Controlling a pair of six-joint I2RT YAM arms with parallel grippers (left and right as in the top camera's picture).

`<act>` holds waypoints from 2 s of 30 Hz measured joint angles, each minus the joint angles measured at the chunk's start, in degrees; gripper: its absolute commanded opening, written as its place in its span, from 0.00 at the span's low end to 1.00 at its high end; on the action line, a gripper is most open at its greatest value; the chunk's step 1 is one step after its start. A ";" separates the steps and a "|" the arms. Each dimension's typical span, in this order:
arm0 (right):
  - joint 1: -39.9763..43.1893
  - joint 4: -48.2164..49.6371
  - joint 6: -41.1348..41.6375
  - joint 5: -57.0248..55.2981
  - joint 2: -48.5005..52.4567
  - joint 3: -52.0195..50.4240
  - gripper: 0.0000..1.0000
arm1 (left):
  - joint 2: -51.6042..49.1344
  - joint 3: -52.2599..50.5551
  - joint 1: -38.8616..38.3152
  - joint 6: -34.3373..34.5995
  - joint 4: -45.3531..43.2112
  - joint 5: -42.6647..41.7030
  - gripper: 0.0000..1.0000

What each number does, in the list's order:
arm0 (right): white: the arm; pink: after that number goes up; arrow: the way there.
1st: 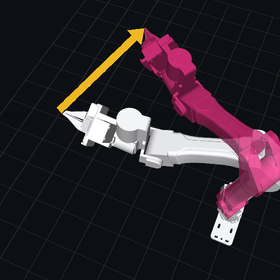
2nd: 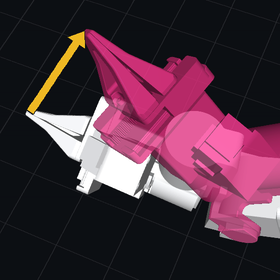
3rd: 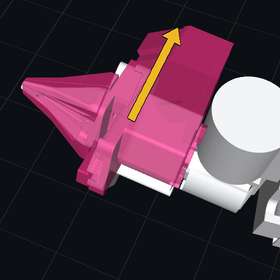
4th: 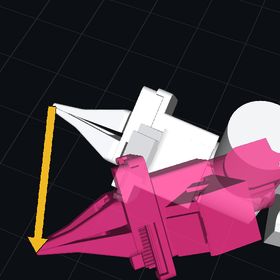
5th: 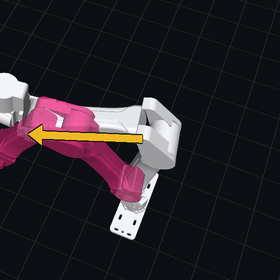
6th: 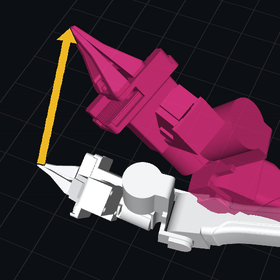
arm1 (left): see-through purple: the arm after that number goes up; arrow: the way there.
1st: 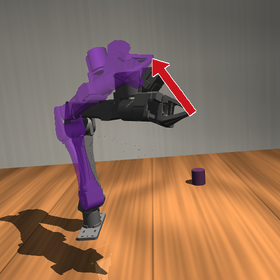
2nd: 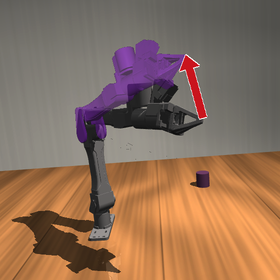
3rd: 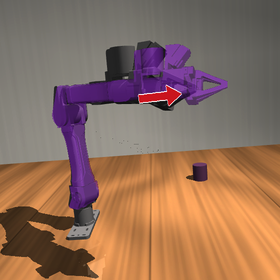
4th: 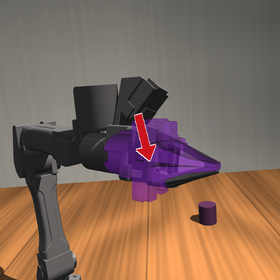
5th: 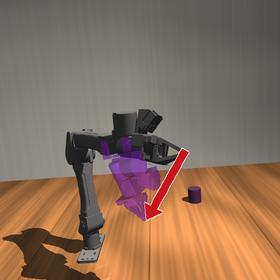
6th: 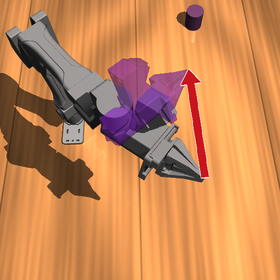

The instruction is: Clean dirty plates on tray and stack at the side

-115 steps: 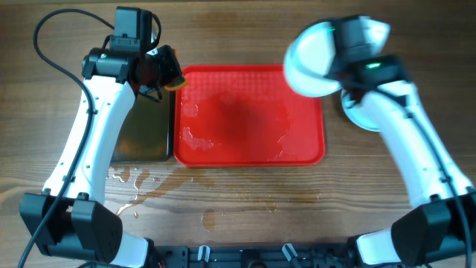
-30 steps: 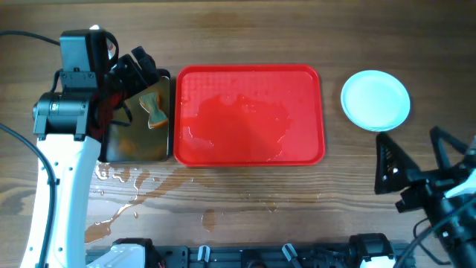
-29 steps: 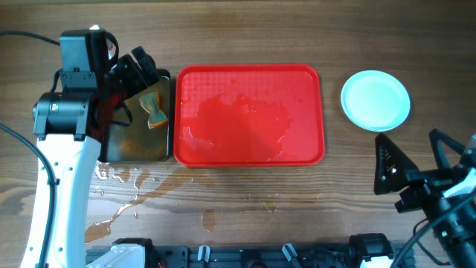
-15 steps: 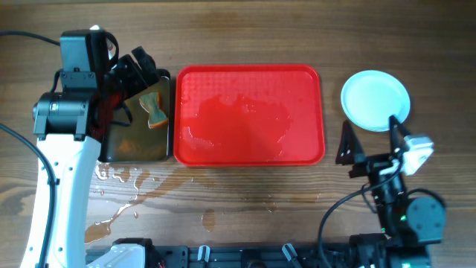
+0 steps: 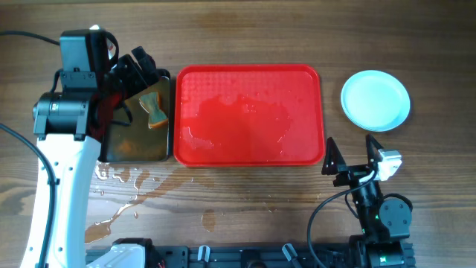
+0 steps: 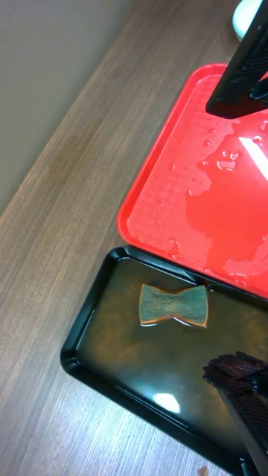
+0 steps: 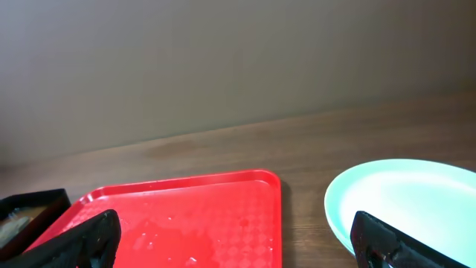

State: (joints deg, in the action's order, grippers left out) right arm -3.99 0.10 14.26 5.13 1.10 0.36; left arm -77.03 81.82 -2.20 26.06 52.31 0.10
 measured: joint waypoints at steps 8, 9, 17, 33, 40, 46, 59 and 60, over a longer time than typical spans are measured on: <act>0.00 -0.02 0.66 0.00 0.00 0.00 1.00 | 0.00 0.00 0.00 0.00 0.00 0.00 1.00; 0.00 -0.02 0.66 0.00 0.00 0.00 1.00 | 0.00 0.00 0.00 0.00 0.00 0.00 1.00; 0.00 0.00 0.68 0.00 0.02 0.00 1.00 | 9.94 -7.39 -1.20 -1.11 -3.13 4.15 1.00; 0.00 0.00 0.68 0.00 0.15 0.00 1.00 | 72.22 -76.81 -0.81 -1.55 -43.23 6.19 1.00; 0.00 0.00 0.68 0.00 0.15 0.00 1.00 | 75.45 -78.88 2.34 -1.55 -44.04 8.26 1.00; 0.00 0.00 0.68 0.00 0.15 0.00 1.00 | 76.19 -78.88 3.52 -1.55 -44.22 8.24 1.00; 0.00 0.00 0.68 0.00 0.15 0.00 1.00 | 76.19 -78.88 3.52 -1.55 -44.22 8.24 1.00; 0.00 0.00 0.68 0.00 0.15 0.00 1.00 | 76.19 -78.88 3.52 -1.55 -44.22 8.26 1.00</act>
State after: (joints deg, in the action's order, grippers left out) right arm -3.99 0.10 14.94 5.13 1.26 0.36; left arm -0.84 2.94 1.32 24.51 8.10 8.36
